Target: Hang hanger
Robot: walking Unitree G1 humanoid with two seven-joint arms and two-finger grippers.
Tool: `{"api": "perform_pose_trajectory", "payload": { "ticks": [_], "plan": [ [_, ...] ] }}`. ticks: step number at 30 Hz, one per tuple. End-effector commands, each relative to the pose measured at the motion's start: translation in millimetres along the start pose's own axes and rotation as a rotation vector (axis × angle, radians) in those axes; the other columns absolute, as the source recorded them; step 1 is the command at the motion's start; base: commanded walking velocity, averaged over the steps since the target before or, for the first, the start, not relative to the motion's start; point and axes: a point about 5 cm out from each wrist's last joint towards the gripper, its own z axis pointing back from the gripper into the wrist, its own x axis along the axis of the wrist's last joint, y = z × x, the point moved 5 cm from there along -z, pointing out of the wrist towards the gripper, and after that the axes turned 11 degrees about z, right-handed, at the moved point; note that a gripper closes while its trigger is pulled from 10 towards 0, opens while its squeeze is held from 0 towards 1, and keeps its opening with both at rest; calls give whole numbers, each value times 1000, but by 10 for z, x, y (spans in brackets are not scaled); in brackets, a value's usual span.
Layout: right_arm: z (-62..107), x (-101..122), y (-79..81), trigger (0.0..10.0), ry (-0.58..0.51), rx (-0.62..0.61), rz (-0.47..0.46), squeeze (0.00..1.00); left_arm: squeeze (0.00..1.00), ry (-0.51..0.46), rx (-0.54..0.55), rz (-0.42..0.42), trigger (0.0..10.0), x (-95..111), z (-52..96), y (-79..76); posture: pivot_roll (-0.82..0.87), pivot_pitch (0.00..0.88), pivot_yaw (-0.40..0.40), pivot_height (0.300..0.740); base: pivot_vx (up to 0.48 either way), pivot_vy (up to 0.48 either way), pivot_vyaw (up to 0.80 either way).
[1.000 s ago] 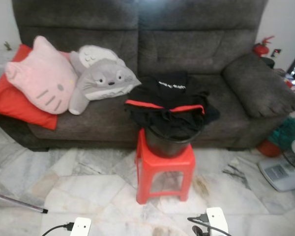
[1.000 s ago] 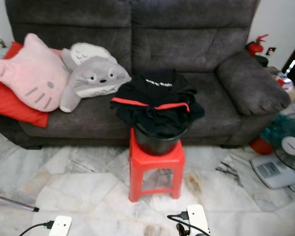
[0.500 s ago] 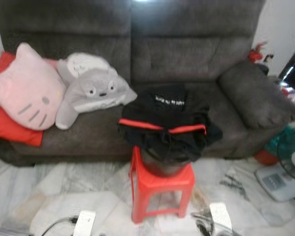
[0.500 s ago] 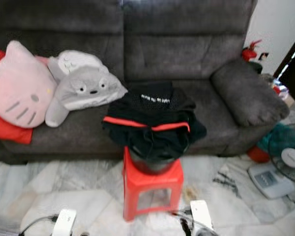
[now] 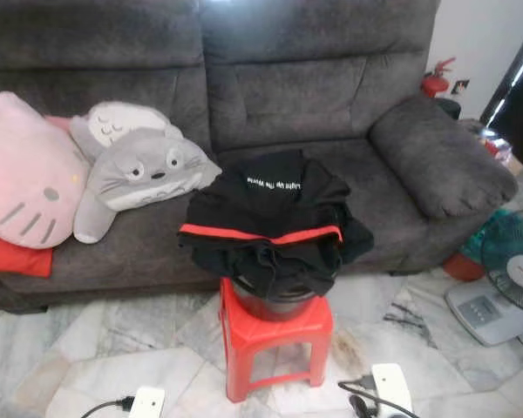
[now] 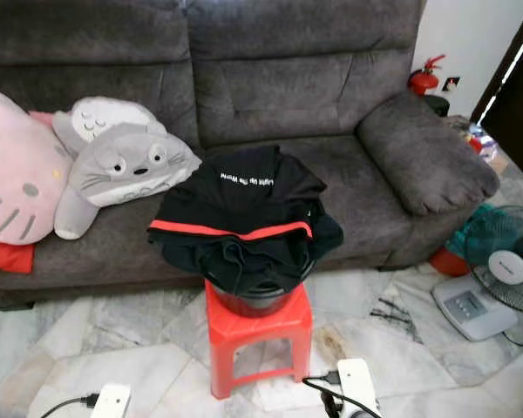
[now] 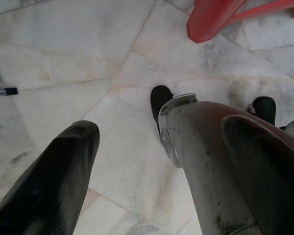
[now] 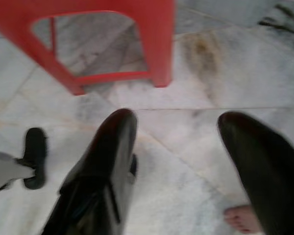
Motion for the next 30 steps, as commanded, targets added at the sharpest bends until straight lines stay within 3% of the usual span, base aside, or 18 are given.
{"api": "perform_pose_trajectory", "payload": {
  "ticks": [1,6,8,15,16,17,19,20,22,28,30],
  "plan": [
    [8,25,-43,10000,-29,-33,4,0,0,36,10,-21,10000,-115,17,40,-101,53,-20,740,0,0,0],
    [34,140,-164,10000,-111,-151,59,0,0,42,7,-34,10000,-135,18,19,-128,63,-22,740,0,0,0],
    [53,175,-201,10000,-148,-189,7,0,0,41,8,-41,10000,-131,18,22,-135,65,-23,740,0,0,0],
    [76,255,-236,10000,-200,-225,48,0,0,30,15,-52,10000,-77,14,64,-143,63,-28,740,0,0,0],
    [86,302,-242,10000,-237,-220,3,0,0,29,16,-52,10000,-69,13,67,-143,62,-29,740,0,0,0],
    [204,544,-308,10000,-406,-243,-23,0,0,28,17,-53,10000,-65,13,70,-143,61,-29,740,0,0,0],
    [567,851,-408,10000,-632,-303,-9,0,0,27,17,-54,10000,-59,12,75,-145,59,-28,740,0,0,0],
    [567,851,-408,10000,-632,-303,-9,0,0,27,17,-54,10000,-59,12,75,-145,59,-28,740,0,0,0],
    [746,960,-407,10000,-700,-323,6,0,0,26,18,-59,10000,-54,12,79,-151,56,-28,740,0,0,0],
    [823,1036,-464,10000,-754,-379,44,0,0,25,17,-67,10000,-45,11,82,-150,46,-27,740,0,0,0],
    [962,1082,-426,10000,-763,-379,89,0,0,20,17,-65,10000,-39,12,86,-150,39,-28,740,0,0,0]
  ]
}}
